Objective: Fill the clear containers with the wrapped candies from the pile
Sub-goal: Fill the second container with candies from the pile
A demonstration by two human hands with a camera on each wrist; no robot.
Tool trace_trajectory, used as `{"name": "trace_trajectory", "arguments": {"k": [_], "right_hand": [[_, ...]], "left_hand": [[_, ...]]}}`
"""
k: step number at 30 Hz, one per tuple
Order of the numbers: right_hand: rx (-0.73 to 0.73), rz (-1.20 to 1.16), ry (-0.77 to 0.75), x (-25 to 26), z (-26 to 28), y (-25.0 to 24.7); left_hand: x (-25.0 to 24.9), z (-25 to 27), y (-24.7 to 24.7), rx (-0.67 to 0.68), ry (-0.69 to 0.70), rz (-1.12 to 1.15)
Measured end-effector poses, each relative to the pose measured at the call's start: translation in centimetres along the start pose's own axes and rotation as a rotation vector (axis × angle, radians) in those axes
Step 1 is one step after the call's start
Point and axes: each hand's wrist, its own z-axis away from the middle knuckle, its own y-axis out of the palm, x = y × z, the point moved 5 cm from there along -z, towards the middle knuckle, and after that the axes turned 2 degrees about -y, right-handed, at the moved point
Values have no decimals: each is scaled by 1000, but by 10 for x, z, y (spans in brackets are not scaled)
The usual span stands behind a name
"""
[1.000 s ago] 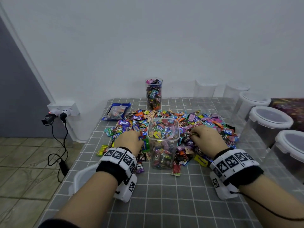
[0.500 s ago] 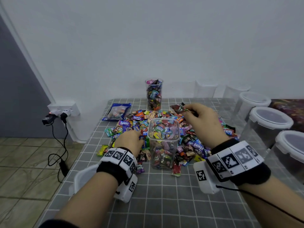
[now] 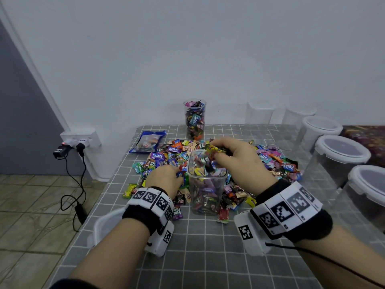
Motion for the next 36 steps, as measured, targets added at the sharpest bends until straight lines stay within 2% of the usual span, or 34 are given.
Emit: {"name": "trace_trajectory", "arguments": {"k": [6,16,21,25,27,32,36], "right_hand": [[-8,-37,0,0,2,2],[24,-110,-117,1,12,1],[-220,-197,-56,-17,20,-6],[-18,-203,103,-42,25,10],[62,-246,125,-45,27,20],[101,-335,137,-51,26,31],[115,-314,124,-52,24,30]], "left_hand": [[0,0,0,-6,2,5],[0,0,-1,-30,0,28],[3,5,-9,-90,-11,135],[6,11,-29,-156,-29,236],[5,13,-45,-204,-24,276],[-5,16,-83,-301,24,328],[-17,18,-102,-298,82,404]]}}
